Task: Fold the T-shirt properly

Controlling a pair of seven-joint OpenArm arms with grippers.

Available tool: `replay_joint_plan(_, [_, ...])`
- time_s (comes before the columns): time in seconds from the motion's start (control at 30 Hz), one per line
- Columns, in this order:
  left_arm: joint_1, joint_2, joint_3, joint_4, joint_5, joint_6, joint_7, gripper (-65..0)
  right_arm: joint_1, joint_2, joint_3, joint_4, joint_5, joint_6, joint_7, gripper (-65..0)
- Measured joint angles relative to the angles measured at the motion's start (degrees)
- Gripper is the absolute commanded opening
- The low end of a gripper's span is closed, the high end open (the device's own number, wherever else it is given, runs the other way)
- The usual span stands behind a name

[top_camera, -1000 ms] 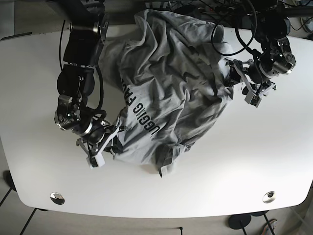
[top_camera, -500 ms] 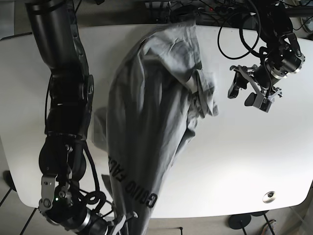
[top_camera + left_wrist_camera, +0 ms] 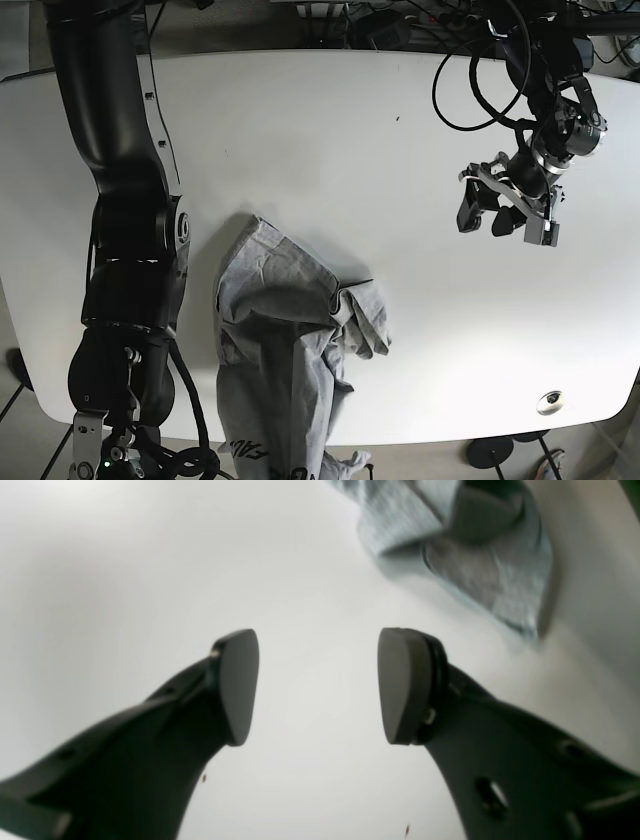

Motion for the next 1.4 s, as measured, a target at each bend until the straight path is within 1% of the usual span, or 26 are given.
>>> replay_joint_plan(0.07, [-2.56,0.20,4.85,-3.17,-0.39,3.54,-1.46,-17.9,-0.48,0.00,0.09,0.00,-0.02,0.00,0.02,-63.3])
replay_joint_plan(0.1, [-4.81,0.81,7.06,-5.33,-1.14,6.25,-1.81,-14.6,-0.74,-0.04,0.04,0.00,0.02,0.04,-0.13,-63.3])
replay_joint_plan(0.17, [-8.00,0.63,9.62,-8.39,-0.90,9.49,-2.03,-11.7,-0.74,0.02,0.04,0.00,0.00,0.07,-0.15,-63.3])
replay_joint_plan(0.23, [-11.87,0.48,11.72,-12.39,-0.50,11.72,-2.19,-10.1,-0.79,0.00,0.09,0.00,0.00,0.00,0.07,-63.3])
replay_joint_plan(0.3, [-16.50,1.53,13.16,-17.33,-0.57,12.72,-2.64,-10.1,-1.40,-0.15,0.04,0.00,-0.02,0.04,0.39,-63.1])
replay_joint_plan(0.4, [-26.18,3.02,15.76,-30.73,-0.76,13.07,-3.91,-10.1,-1.86,0.02,0.04,0.00,-0.02,0.04,0.26,-63.1])
replay_joint_plan(0.43, [-29.03,2.60,18.25,-35.67,-0.70,13.16,-8.63,-10.1,-1.92,0.07,0.07,0.00,-0.15,0.00,0.31,-63.1])
replay_joint_plan(0.53, [-32.68,2.43,27.93,-46.12,-0.76,13.29,-18.78,-10.3,-2.58,-0.11,0.00,0.00,-0.39,0.09,0.28,-63.1])
replay_joint_plan(0.6, [-33.42,2.84,32.61,-50.64,-0.79,13.27,-21.11,-10.6,-2.58,0.04,-0.04,0.00,-0.42,0.07,0.28,-62.9])
replay_joint_plan(0.67, [-34.36,3.89,36.85,-55.65,-0.76,13.46,-24.70,-10.7,-2.51,0.20,0.02,0.00,-0.44,0.02,0.28,-62.9])
replay_joint_plan(0.7, [-34.53,4.28,37.48,-56.94,-0.81,13.49,-26.01,-10.7,-2.51,0.20,0.07,0.00,-0.44,0.02,0.28,-62.9])
replay_joint_plan(0.73, [-34.58,4.52,38.01,-57.94,-1.05,14.56,-26.77,-10.4,-2.51,0.17,0.04,0.00,-0.44,0.02,0.28,-62.9])
replay_joint_plan(0.77, [-34.56,4.59,38.01,-58.36,-1.25,16.83,-27.87,-10.3,-2.51,0.15,0.04,0.00,-0.44,0.04,0.28,-62.9])
replay_joint_plan(0.8, [-34.51,4.35,37.99,-58.58,-1.18,20.46,-29.44,-10.3,-2.51,0.17,0.04,0.00,-0.39,0.04,0.28,-62.9])
replay_joint_plan(0.87, [-34.56,3.48,39.78,-58.64,-1.16,22.77,-31.85,-10.3,-2.51,0.17,0.07,0.00,-0.39,0.02,0.28,-62.9])
replay_joint_plan(0.93, [-34.82,3.67,41.86,-59.30,-1.22,23.76,-32.35,-10.6,-2.49,0.17,0.07,0.00,-0.37,0.02,0.28,-62.9])
replay_joint_plan(0.97, [-35.12,4.37,42.75,-61.20,-1.16,26.36,-33.64,-10.6,-2.54,0.15,0.07,0.00,-0.04,0.11,0.28,-62.9])
replay_joint_plan(1.0, [-35.52,4.66,43.21,-62.34,-1.49,27.67,-35.43,-10.8,-2.54,0.17,0.07,0.00,0.00,0.07,0.31,-62.9])
replay_joint_plan(1.1, [-38.62,4.33,46.56,-66.97,-1.64,28.74,-36.20,-11.4,-2.56,0.20,0.35,0.00,-0.04,0.00,0.28,-62.9])
replay_joint_plan(1.13, [-38.60,4.24,46.82,-67.04,-1.64,28.72,-36.48,-14.7,-2.60,0.17,0.35,0.00,-0.02,0.07,0.28,-62.9])
replay_joint_plan(1.17, [-38.36,4.13,47.06,-66.90,-1.40,28.76,-36.89,-21.9,-2.62,0.13,0.33,0.00,0.02,0.17,0.28,-62.9])
replay_joint_plan(1.23, [-38.10,3.78,47.06,-66.93,-1.36,29.00,-37.05,-41.0,-2.62,0.04,0.33,0.00,0.02,0.17,0.31,-62.9])
replay_joint_plan(1.27, [-37.99,3.50,47.06,-66.95,-1.49,29.14,-36.22,-55.6,-2.62,0.15,0.37,0.00,0.00,0.17,0.28,-62.9])
replay_joint_plan(1.3, [-37.97,3.28,47.06,-66.97,-1.51,29.14,-36.13,-62.8,-2.62,0.17,0.37,0.00,0.00,0.17,0.28,-62.9])
replay_joint_plan(1.33, [-37.97,2.62,47.21,-66.97,-1.70,29.11,-36.04,-65.0,-2.62,0.17,0.37,0.00,-0.02,0.15,0.28,-62.9])
replay_joint_plan(1.4, [-37.97,1.51,47.23,-66.75,-2.32,28.63,-35.60,-65.0,-2.64,0.52,0.37,0.00,0.00,0.20,0.28,-62.9])
